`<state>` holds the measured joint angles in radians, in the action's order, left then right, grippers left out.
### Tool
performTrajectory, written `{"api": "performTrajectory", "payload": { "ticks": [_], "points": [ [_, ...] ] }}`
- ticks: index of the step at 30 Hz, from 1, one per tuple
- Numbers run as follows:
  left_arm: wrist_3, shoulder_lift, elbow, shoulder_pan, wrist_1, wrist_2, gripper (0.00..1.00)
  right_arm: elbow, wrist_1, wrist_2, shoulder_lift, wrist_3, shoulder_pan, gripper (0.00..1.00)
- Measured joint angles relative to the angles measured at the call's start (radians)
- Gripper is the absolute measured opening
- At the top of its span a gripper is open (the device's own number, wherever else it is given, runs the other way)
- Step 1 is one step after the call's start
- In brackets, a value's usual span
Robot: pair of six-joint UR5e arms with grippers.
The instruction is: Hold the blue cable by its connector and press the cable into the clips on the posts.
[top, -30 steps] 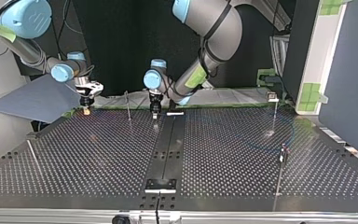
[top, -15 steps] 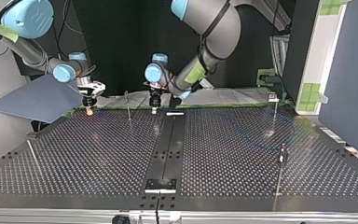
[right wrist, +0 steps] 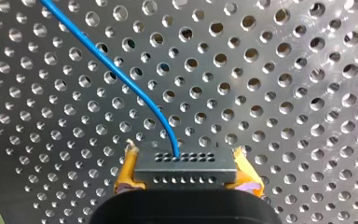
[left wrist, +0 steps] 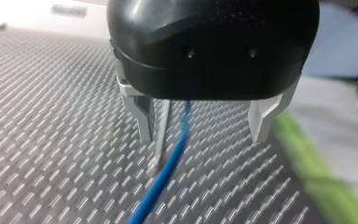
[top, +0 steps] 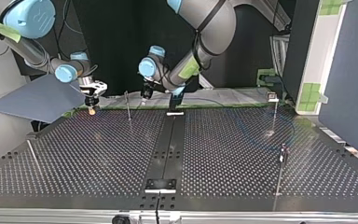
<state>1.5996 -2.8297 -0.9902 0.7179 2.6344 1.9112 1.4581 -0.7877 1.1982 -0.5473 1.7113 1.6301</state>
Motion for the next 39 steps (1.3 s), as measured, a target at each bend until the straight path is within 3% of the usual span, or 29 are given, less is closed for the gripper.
{"api": "performTrajectory", "payload": {
  "ticks": [9,20,39],
  "points": [
    [0.002,0.01,-0.038,0.046,0.055,-0.059,1.0,0.0,0.008,0.0,0.0,-0.003,0.008,0.0],
    [0.024,0.047,-0.042,0.068,0.054,-0.004,1.0,0.0,0.01,0.0,0.0,-0.004,0.015,0.0],
    [0.02,0.05,-0.041,0.116,0.025,-0.007,1.0,0.0,0.013,0.0,0.0,-0.004,0.018,0.0]
  ]
}}
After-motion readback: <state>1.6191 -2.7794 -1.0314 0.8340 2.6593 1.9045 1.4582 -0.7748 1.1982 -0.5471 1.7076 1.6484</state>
